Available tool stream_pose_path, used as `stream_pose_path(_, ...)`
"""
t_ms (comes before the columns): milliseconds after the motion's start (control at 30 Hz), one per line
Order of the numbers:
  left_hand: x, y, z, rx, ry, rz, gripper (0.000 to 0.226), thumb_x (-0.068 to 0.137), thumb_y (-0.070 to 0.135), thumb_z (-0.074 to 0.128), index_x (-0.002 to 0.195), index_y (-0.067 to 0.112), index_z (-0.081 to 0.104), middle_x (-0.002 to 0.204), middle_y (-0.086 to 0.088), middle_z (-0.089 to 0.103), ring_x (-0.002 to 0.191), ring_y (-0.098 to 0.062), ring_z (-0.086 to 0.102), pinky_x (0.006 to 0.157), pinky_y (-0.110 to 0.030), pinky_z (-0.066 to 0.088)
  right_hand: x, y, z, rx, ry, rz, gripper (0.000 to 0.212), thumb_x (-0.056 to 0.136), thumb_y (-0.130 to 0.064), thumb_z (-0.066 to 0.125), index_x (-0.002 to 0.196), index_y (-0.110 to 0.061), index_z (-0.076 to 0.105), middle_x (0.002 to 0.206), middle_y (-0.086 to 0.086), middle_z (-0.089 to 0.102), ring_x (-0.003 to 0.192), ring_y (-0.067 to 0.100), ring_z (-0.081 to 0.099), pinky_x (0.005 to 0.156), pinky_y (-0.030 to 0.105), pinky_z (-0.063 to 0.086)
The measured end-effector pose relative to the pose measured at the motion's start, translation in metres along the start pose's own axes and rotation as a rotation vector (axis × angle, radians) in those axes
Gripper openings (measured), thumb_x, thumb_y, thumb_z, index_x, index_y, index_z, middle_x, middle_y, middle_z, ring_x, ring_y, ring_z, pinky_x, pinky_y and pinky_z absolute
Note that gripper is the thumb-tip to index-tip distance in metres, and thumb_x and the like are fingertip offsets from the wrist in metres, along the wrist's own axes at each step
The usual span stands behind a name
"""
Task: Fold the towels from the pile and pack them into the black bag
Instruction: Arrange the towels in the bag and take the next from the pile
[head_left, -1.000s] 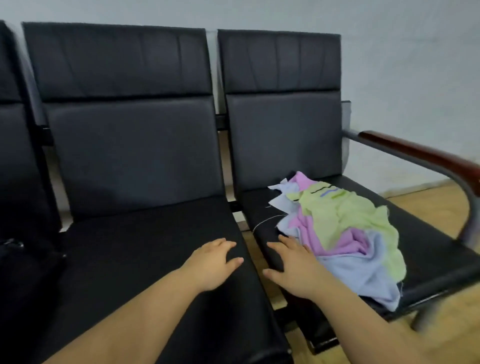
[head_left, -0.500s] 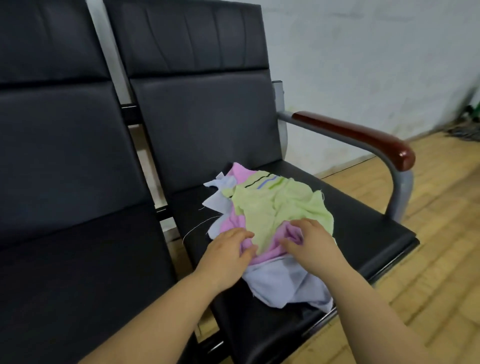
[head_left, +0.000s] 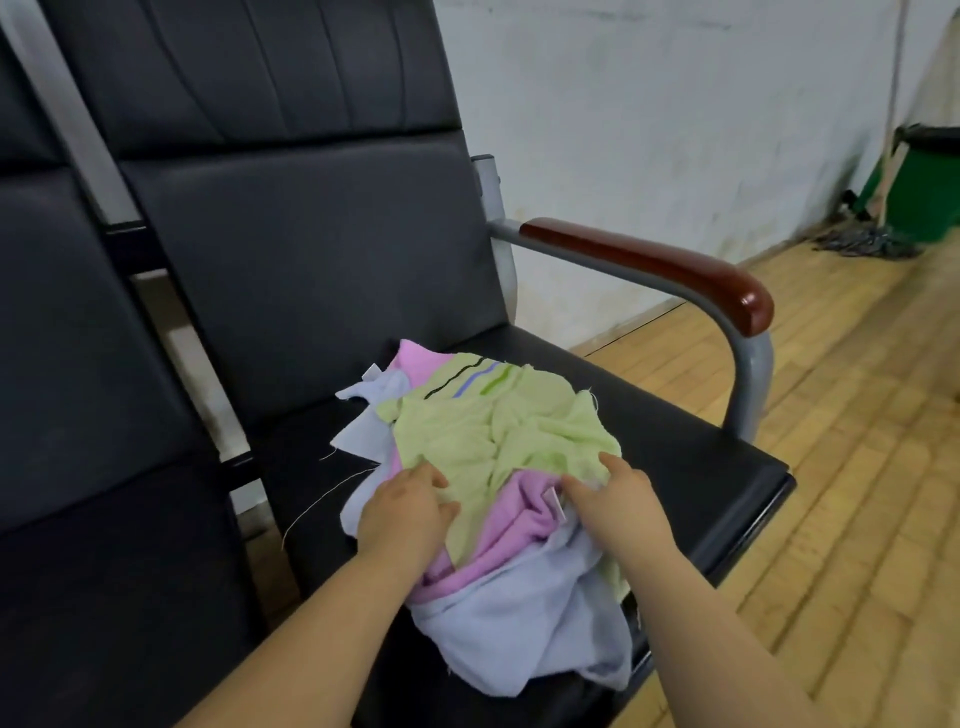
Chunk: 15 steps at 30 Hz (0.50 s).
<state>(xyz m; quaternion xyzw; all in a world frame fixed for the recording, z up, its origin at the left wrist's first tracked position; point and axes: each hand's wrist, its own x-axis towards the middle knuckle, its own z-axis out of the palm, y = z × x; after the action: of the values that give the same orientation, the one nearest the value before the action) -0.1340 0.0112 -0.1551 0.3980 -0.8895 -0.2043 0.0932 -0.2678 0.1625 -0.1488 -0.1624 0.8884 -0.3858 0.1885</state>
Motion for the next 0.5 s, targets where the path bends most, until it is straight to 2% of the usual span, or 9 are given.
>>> stream_pose_path(100, 0.004, -0.001, -0.005, -0.07, -0.011, -0.012, 0.015, 0.088, 0.035, 0.064, 0.094, 0.027, 0.052, 0.094, 0.006, 0.059, 0.096, -0.018, 0.056, 0.079, -0.029, 0.044, 0.009, 0.0, -0.001, 0.019, 0.014, 0.049, 0.059, 0.084, -0.04, 0.06, 0.134, -0.014, 0.043, 0.122, 0.011, 0.054, 0.105, 0.029, 0.057, 0.083, 0.037, 0.048)
stream_pose_path(200, 0.009, -0.002, -0.017, -0.198, -0.01, -0.035, 0.024, 0.081, 0.034, 0.073, 0.073, 0.03, 0.051, 0.069, 0.01, 0.05, 0.071, -0.012, 0.051, 0.063, -0.026, 0.036, 0.016, -0.002, -0.002, -0.018, -0.005, 0.12, 0.056, 0.084, -0.042, 0.062, 0.127, -0.009, 0.047, 0.116, 0.01, 0.058, 0.102, 0.028, 0.058, 0.082, 0.036, 0.047)
stream_pose_path(267, 0.013, -0.003, -0.025, -0.31, -0.003, -0.036, 0.024, 0.078, 0.031, 0.077, 0.069, 0.024, 0.056, 0.058, 0.01, 0.045, 0.056, -0.007, 0.043, 0.054, -0.024, 0.031, 0.019, -0.001, -0.002, -0.016, -0.015, 0.127, 0.04, 0.085, -0.04, 0.062, 0.106, -0.007, 0.055, 0.096, 0.008, 0.061, 0.089, 0.025, 0.06, 0.079, 0.036, 0.049)
stream_pose_path(367, 0.017, -0.002, -0.041, -0.465, 0.012, -0.026, 0.022, 0.077, 0.025, 0.079, 0.067, 0.019, 0.06, 0.057, 0.008, 0.046, 0.053, -0.006, 0.04, 0.052, -0.02, 0.03, 0.023, -0.001, -0.005, 0.059, 0.007, 0.116, 0.027, 0.086, -0.034, 0.063, 0.093, -0.008, 0.061, 0.081, 0.011, 0.062, 0.081, 0.026, 0.062, 0.076, 0.038, 0.052)
stream_pose_path(500, 0.023, 0.0, -0.067, -0.558, 0.079, -0.036, 0.016, 0.084, 0.025, 0.071, 0.076, 0.016, 0.061, 0.081, -0.001, 0.062, 0.066, -0.01, 0.052, 0.06, -0.018, 0.04, 0.025, -0.007, -0.011, 0.119, 0.044, 0.092, 0.024, 0.091, -0.026, 0.058, 0.079, -0.005, 0.056, 0.066, 0.006, 0.052, 0.064, 0.02, 0.051, 0.063, 0.03, 0.042)
